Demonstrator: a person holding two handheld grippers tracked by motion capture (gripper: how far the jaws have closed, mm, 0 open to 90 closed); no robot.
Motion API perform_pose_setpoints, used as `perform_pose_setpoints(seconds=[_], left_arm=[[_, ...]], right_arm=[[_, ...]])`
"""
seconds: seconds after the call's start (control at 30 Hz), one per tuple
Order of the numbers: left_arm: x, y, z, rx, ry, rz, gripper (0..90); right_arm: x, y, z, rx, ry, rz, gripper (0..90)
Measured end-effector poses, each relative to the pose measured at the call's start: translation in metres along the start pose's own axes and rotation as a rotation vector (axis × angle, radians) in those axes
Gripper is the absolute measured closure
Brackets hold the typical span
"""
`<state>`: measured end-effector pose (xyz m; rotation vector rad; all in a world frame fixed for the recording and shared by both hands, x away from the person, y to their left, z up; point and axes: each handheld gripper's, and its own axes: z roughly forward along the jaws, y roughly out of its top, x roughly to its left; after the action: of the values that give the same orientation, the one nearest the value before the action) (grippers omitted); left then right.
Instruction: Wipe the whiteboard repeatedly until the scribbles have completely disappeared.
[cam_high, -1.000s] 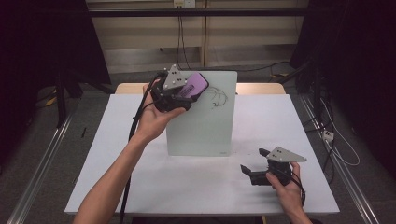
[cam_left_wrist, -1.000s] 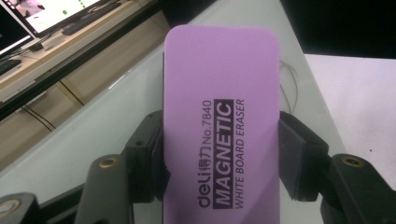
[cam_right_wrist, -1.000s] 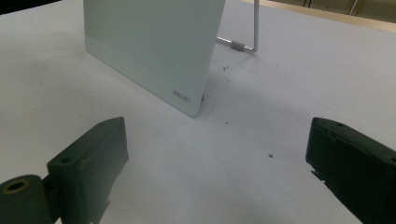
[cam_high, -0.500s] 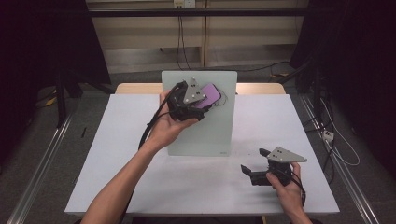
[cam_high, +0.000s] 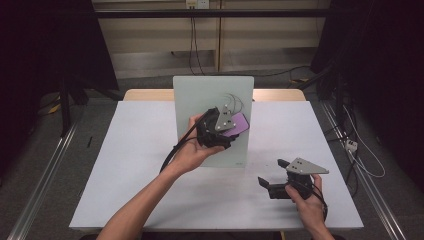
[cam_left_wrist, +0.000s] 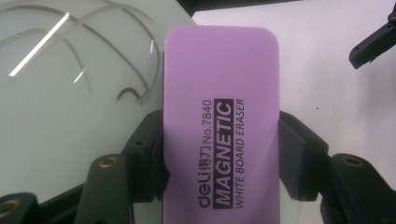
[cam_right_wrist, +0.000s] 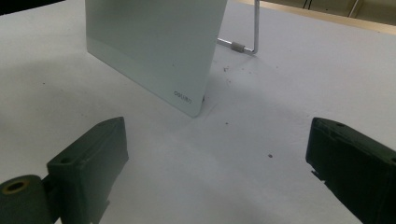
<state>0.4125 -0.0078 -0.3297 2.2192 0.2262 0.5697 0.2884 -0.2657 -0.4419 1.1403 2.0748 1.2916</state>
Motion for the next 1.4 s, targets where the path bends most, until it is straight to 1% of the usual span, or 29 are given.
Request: perform_pose_setpoints(seconds=[0.07,0.1,0.13,0.23,0.33,0.4,0.43,0.5,0.53,0.6,0.63,0.67,0.73,0.77,0.87,0.97,1.0,1.03,1.1,1.13,1.2,1.3,1.33,1.37,1.4], left_arm=[[0.006,0.003,-0.005,-0.006,0.015,-0.014,41.2],[0.009,0.005,-0.009,-0.001,0.029,-0.019,41.2],[0.013,0.007,-0.012,-0.010,0.039,-0.029,41.2],[0.024,0.012,-0.022,-0.009,0.073,-0.043,41.2],[0.032,0.016,-0.032,-0.027,0.111,-0.060,41.2],[0.039,0.018,-0.038,-0.041,0.123,-0.075,41.2],[0.042,0.019,-0.040,-0.052,0.136,-0.084,41.2],[0.048,0.022,-0.046,-0.059,0.158,-0.084,41.2],[0.051,0.023,-0.048,-0.073,0.168,-0.092,41.2],[0.056,0.026,-0.050,-0.084,0.165,-0.105,41.2],[0.056,0.027,-0.049,-0.088,0.164,-0.104,41.2],[0.055,0.028,-0.048,-0.085,0.172,-0.098,41.2],[0.052,0.030,-0.046,-0.073,0.186,-0.065,41.1],[0.049,0.030,-0.044,-0.072,0.193,-0.061,41.1],[0.043,0.032,-0.038,-0.057,0.183,-0.035,41.1],[0.032,0.031,-0.029,-0.025,0.174,0.006,41.1],[0.028,0.031,-0.025,-0.024,0.165,0.011,41.1],[0.024,0.030,-0.021,-0.013,0.150,0.017,41.1],[0.015,0.027,-0.012,-0.007,0.121,0.026,41.1],[0.011,0.026,-0.008,0.006,0.108,0.041,41.2],[0.000,0.024,0.001,0.028,0.072,0.054,41.1],[-0.010,0.019,0.013,0.032,0.018,0.045,41.2],[-0.012,0.019,0.016,0.036,0.006,0.053,41.1],[-0.014,0.019,0.017,0.043,0.007,0.053,41.1],[-0.014,0.021,0.017,0.036,0.011,0.048,41.1]], right_arm=[[0.000,0.000,0.000,-0.001,0.001,0.001,5.4],[0.000,0.000,0.000,-0.002,0.001,0.001,5.4],[0.000,0.000,0.000,-0.002,0.001,0.002,5.4],[-0.001,0.000,0.000,-0.001,0.001,0.002,5.4],[0.000,0.000,0.000,-0.001,0.002,0.002,5.4],[0.000,0.000,0.000,0.000,0.003,0.000,5.4],[0.000,0.000,0.000,0.000,0.003,0.000,5.4],[0.000,0.000,0.000,-0.001,0.004,0.001,5.4],[0.000,0.000,0.000,-0.001,0.003,0.002,5.4],[-0.001,0.000,0.000,0.000,0.003,0.002,5.4],[-0.001,0.000,0.000,0.000,0.003,0.002,5.4],[0.000,0.000,0.001,0.000,0.005,0.000,5.4],[0.000,0.000,0.001,0.002,0.006,0.000,5.4],[0.000,0.000,0.001,0.003,0.006,-0.001,5.4],[0.000,0.000,0.001,0.003,0.006,0.000,5.4],[0.000,0.000,0.001,0.001,0.005,0.001,5.4],[0.000,0.000,0.000,0.000,0.005,0.002,5.4],[0.000,0.000,0.000,0.000,0.004,0.002,5.4],[0.000,0.000,0.000,0.000,0.005,0.001,5.4],[0.000,0.000,0.000,0.001,0.004,0.000,5.4],[0.000,0.000,0.000,0.000,0.006,-0.001,5.4],[0.000,0.000,0.000,-0.002,0.005,0.002,5.4],[0.000,0.000,-0.001,-0.003,0.004,0.001,5.4],[0.000,0.000,-0.001,-0.003,0.004,0.003,5.4],[0.000,0.000,-0.001,-0.003,0.004,0.004,5.4]])
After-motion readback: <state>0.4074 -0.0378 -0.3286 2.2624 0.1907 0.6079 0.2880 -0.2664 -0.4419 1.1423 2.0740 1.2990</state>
